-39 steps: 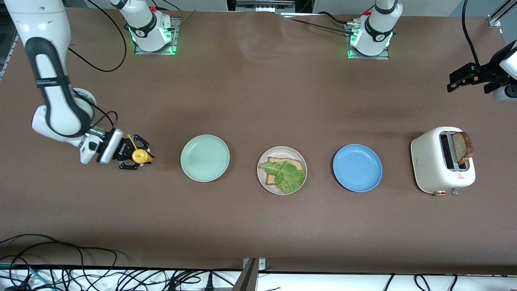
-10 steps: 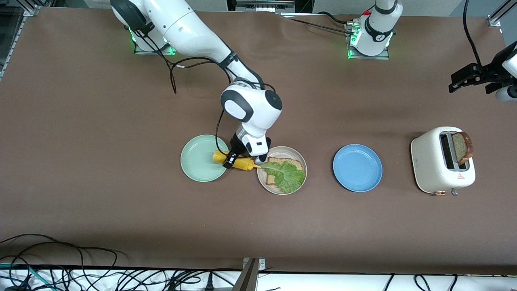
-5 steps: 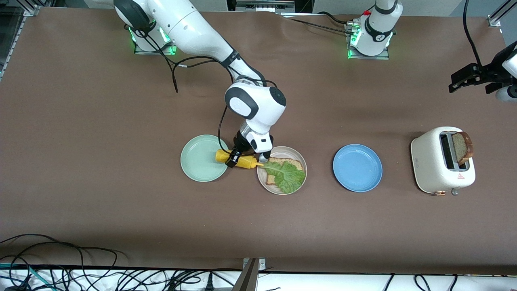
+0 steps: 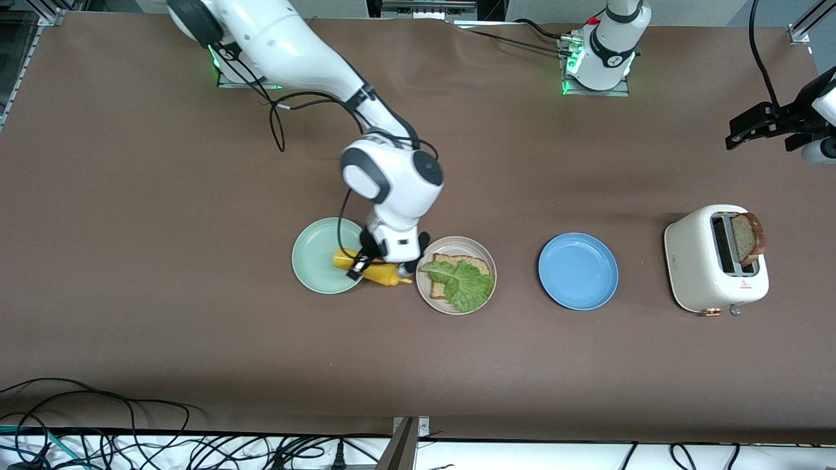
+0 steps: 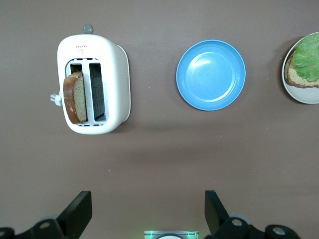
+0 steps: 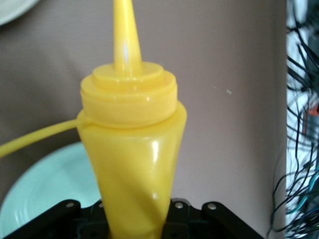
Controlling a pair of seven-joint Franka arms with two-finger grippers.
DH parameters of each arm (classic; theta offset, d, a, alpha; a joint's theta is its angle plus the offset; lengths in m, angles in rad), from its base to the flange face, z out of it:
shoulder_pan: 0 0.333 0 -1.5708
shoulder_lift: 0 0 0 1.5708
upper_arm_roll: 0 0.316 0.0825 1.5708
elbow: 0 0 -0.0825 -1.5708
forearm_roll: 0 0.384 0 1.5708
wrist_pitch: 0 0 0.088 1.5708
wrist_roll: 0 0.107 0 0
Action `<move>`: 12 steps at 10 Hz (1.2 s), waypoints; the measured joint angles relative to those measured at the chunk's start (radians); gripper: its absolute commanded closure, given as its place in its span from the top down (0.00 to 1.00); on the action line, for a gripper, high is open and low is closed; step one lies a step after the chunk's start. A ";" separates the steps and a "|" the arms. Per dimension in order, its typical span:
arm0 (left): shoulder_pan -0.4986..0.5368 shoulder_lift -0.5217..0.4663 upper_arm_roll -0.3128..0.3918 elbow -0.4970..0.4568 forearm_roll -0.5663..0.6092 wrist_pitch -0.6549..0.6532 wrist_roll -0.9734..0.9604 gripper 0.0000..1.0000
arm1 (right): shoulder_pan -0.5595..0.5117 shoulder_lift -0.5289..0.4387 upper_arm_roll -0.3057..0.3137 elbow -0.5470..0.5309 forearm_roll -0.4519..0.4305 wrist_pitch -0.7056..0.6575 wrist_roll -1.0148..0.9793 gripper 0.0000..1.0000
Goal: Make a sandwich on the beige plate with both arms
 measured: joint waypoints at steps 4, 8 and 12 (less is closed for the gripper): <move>0.000 0.000 -0.001 0.000 0.000 0.000 0.000 1.00 | -0.165 -0.215 -0.007 -0.123 0.236 -0.015 -0.120 0.00; 0.008 0.000 0.001 0.000 0.000 0.001 0.000 1.00 | -0.325 -0.373 -0.107 -0.285 0.625 0.053 -0.377 0.00; 0.032 0.051 0.002 0.013 0.016 0.010 0.000 1.00 | -0.411 -0.555 -0.175 -0.642 1.015 0.269 -0.733 0.00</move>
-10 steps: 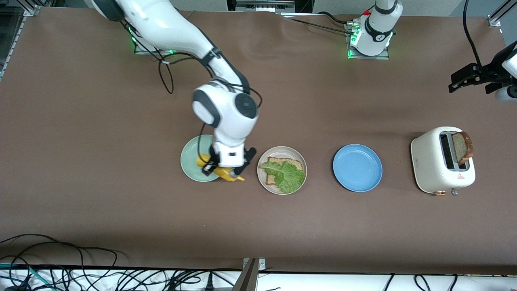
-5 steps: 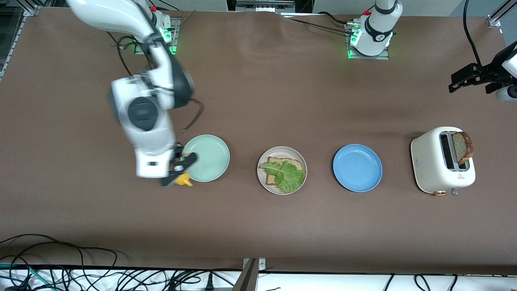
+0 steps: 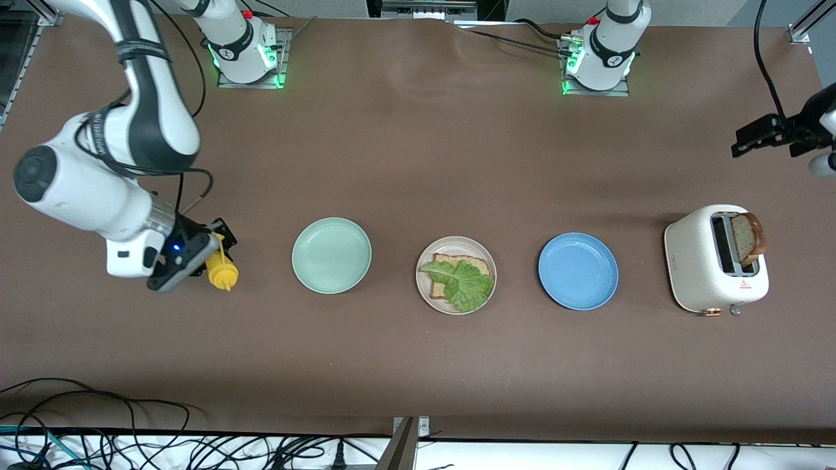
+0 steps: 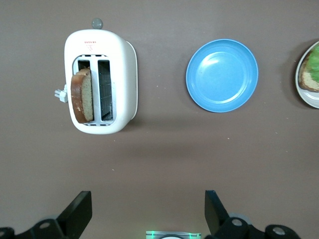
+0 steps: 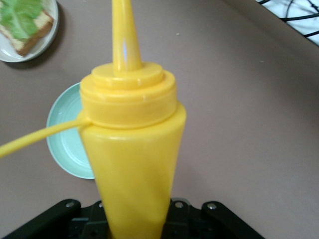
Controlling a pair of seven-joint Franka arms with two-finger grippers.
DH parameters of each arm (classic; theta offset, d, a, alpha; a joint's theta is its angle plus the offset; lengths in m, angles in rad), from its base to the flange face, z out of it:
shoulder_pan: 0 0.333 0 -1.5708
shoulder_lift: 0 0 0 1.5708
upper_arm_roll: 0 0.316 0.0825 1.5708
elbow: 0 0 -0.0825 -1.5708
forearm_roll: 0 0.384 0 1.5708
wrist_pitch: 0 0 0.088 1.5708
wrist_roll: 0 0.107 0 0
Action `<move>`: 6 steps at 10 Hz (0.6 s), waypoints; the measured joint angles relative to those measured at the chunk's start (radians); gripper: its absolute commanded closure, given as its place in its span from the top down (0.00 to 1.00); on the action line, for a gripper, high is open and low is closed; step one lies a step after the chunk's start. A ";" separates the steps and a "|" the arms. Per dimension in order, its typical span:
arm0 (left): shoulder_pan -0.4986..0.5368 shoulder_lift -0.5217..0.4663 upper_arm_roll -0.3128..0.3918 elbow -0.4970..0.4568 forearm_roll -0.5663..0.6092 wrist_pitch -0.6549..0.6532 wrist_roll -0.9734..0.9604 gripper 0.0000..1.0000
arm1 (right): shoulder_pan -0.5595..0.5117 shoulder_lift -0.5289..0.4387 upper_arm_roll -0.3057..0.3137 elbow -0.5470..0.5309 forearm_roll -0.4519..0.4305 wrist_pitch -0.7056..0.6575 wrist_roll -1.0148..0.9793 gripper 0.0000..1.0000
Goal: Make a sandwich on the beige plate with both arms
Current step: 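Carry the yellow bottle back to its spot with the right gripper, then set down the bottle with the right gripper while the left gripper reaches the toaster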
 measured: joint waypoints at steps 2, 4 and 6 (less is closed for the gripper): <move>0.000 0.032 0.000 0.016 0.038 0.000 0.000 1.00 | -0.035 -0.047 -0.009 -0.137 0.215 0.072 -0.238 0.00; 0.018 0.064 0.003 0.018 0.048 0.000 0.000 1.00 | -0.062 -0.058 -0.060 -0.255 0.489 0.086 -0.602 0.00; 0.049 0.109 0.008 0.018 0.048 0.000 0.000 1.00 | -0.110 -0.057 -0.087 -0.350 0.658 0.058 -0.901 0.00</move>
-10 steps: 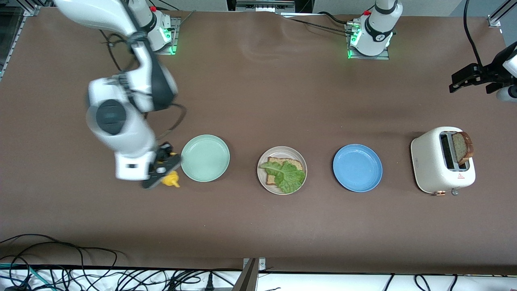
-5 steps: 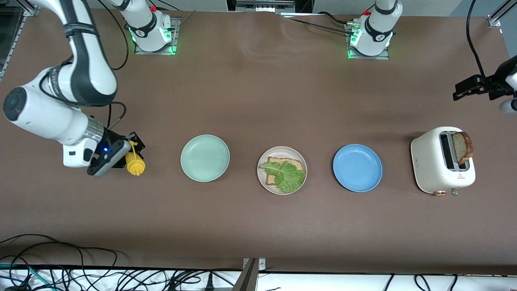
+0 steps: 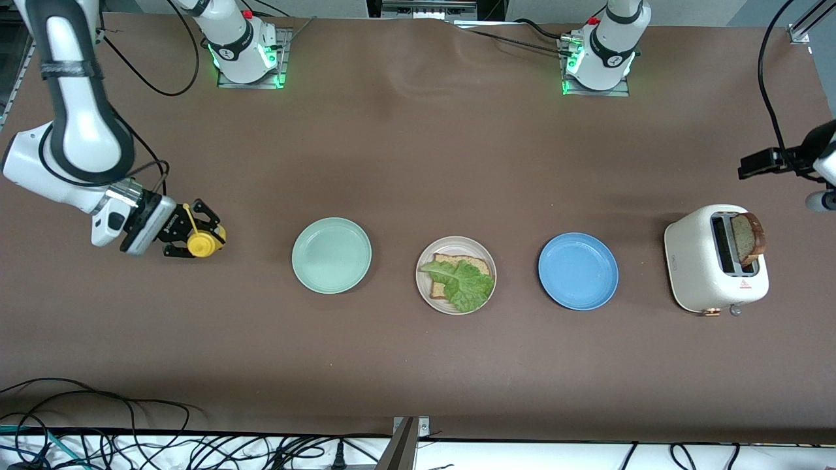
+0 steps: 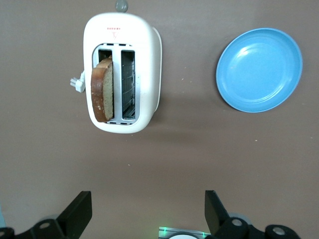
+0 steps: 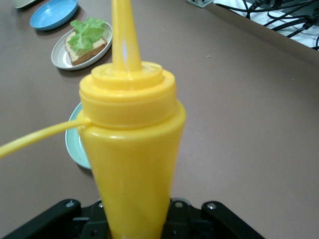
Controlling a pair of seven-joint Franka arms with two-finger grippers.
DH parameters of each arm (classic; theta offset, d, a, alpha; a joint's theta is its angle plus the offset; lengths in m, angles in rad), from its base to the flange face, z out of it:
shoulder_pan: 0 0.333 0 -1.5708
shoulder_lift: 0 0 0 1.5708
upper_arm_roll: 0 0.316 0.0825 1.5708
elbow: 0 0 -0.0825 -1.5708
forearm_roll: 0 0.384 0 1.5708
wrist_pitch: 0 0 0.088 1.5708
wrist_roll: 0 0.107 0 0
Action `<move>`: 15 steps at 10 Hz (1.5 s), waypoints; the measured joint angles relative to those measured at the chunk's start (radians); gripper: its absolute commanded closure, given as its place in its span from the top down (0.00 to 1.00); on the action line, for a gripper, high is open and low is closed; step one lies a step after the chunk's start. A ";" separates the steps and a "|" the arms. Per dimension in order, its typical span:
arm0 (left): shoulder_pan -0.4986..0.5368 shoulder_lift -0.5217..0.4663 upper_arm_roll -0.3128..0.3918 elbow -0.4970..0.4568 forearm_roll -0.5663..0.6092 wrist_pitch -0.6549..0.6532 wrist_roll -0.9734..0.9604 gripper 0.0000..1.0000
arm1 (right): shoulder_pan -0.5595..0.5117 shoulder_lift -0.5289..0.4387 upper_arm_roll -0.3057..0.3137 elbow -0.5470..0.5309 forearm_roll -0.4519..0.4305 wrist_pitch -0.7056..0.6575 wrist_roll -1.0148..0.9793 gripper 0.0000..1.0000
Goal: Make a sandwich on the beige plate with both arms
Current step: 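Set down the bottle with the right gripper while the left gripper reaches the toaster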
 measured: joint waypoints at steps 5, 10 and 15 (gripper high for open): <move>0.110 0.130 0.003 0.053 0.000 0.042 0.008 1.00 | -0.199 0.065 -0.021 -0.101 0.090 -0.240 -0.548 0.00; 0.139 0.267 0.003 0.066 0.000 0.225 0.075 1.00 | -0.267 0.214 -0.018 -0.105 0.208 -0.393 -0.858 0.00; 0.188 0.355 0.001 0.068 -0.022 0.254 0.098 1.00 | -0.266 0.286 -0.006 -0.104 0.293 -0.424 -0.962 0.09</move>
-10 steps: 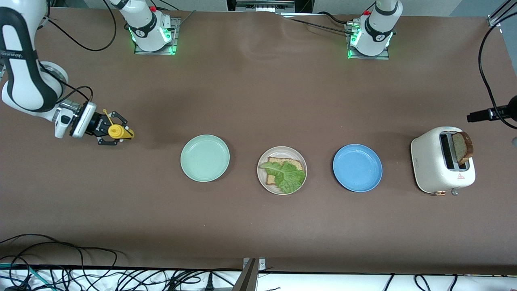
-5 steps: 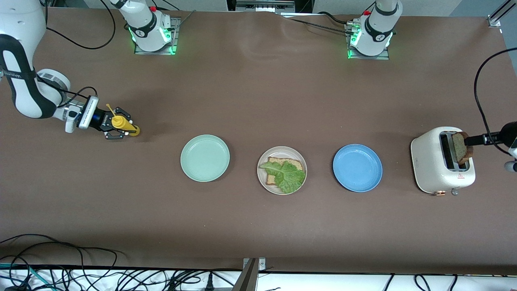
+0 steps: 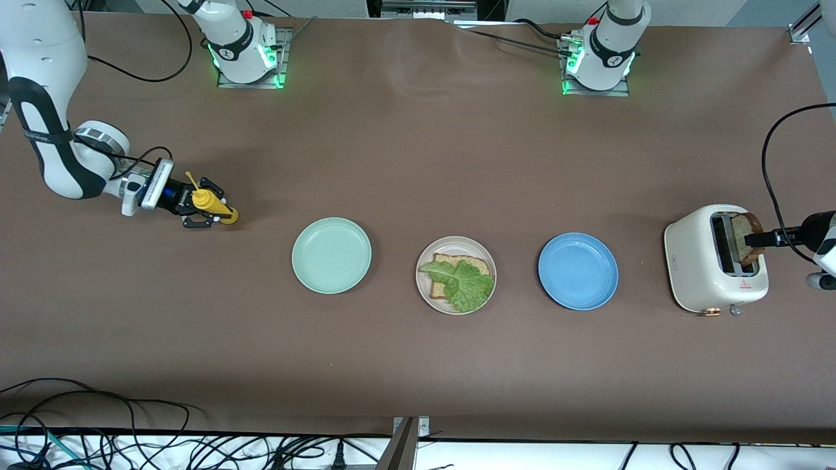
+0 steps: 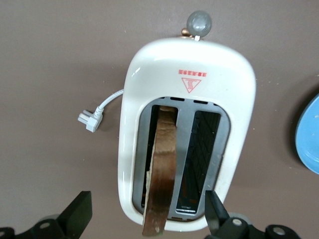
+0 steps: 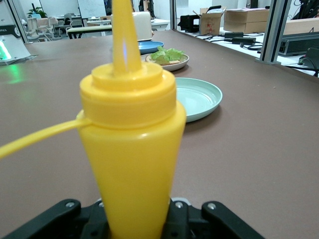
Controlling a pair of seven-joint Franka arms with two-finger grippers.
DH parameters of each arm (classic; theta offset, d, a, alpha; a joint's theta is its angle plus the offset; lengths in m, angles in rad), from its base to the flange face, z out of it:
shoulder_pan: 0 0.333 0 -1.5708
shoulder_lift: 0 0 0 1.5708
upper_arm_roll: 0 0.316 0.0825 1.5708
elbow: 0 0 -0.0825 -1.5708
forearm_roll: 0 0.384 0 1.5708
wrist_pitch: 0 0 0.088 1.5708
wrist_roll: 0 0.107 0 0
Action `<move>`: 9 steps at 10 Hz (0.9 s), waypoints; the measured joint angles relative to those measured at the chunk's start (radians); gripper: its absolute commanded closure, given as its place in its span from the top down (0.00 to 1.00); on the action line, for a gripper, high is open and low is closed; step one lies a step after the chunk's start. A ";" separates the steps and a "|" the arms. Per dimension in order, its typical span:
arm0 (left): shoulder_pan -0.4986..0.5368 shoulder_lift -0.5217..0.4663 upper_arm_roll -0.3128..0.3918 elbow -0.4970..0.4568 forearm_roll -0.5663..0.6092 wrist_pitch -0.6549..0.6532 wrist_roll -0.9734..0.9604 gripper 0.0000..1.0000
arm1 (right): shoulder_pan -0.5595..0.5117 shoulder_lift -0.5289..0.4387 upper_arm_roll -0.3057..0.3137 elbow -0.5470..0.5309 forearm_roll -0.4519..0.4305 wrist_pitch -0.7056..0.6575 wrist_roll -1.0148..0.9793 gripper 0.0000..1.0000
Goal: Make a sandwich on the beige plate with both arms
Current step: 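Set down the bottle with the right gripper while the left gripper reaches the toaster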
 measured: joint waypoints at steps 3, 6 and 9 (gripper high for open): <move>0.000 0.015 -0.003 0.000 -0.001 0.000 0.000 0.71 | 0.000 0.003 0.003 0.001 0.012 -0.005 0.000 0.74; 0.003 0.018 -0.003 0.000 -0.001 -0.001 0.000 0.27 | 0.000 0.006 0.015 0.001 0.025 -0.007 0.001 0.96; 0.011 0.024 -0.003 0.000 -0.001 -0.002 0.020 0.00 | 0.000 0.006 0.015 0.001 0.026 -0.008 0.001 1.00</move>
